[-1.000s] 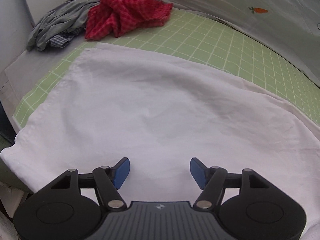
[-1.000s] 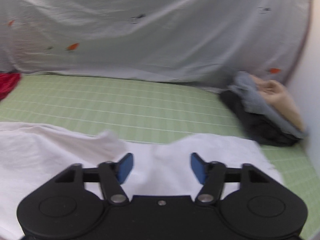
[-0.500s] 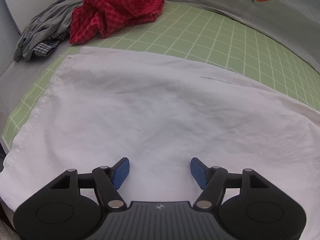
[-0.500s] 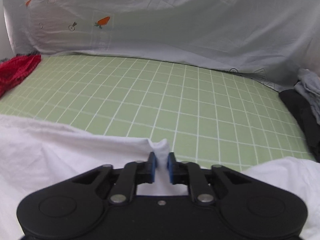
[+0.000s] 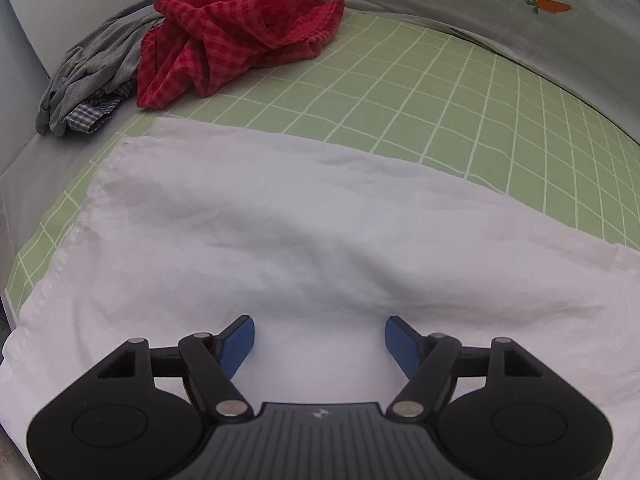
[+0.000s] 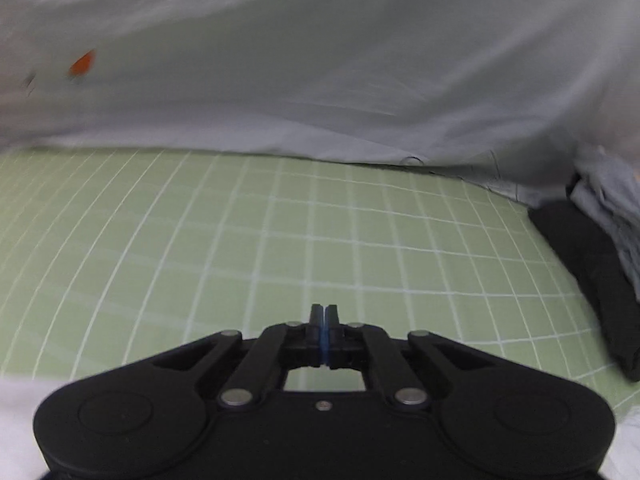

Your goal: Fold clothes

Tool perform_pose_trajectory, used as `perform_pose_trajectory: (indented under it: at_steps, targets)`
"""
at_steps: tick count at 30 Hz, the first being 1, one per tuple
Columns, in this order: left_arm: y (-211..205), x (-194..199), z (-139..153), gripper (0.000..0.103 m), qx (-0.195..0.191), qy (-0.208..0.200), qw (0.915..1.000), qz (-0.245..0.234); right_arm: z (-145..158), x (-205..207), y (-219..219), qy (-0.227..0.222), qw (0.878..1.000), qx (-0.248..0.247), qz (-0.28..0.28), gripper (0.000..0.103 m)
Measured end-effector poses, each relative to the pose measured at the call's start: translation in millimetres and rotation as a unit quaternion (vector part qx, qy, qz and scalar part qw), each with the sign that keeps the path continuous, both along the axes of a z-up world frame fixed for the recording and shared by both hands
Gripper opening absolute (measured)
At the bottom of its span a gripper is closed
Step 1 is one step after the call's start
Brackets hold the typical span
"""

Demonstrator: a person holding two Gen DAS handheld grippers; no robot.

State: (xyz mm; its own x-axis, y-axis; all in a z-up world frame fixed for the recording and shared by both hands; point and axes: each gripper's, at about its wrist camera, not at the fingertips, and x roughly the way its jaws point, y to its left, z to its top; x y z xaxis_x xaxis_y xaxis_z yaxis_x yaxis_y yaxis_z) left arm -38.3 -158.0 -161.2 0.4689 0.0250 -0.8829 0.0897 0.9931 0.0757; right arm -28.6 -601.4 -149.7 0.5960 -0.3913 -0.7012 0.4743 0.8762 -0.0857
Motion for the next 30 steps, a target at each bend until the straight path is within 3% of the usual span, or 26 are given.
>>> perform_pose_trajectory:
  at_steps: [3,7,13,20,28,30]
  targets:
    - [3,-1,2,0.074,-0.005,0.002,1.0,0.004,6,-4,-4,-0.011,0.999,0.027,0.041,0.007]
    - [22,-2,9,0.074,0.011,-0.004,0.9999,0.01,1,-24,25,-0.008,0.997,0.043,0.067,0.044]
    - [85,21,29,0.074,0.034,-0.036,0.9982,0.034,-6,-52,62,-0.001,0.996,0.081,0.022,0.079]
    - [164,105,39,0.078,0.005,-0.05,0.998,0.039,3,-55,86,0.007,0.997,0.071,-0.042,0.088]
    - [182,150,23,0.08,-0.056,-0.045,0.9968,-0.035,9,-37,111,0.031,0.989,0.036,-0.14,0.091]
    - [182,152,19,0.075,-0.08,-0.043,0.9946,-0.051,11,-36,120,0.032,0.985,0.033,-0.164,0.091]
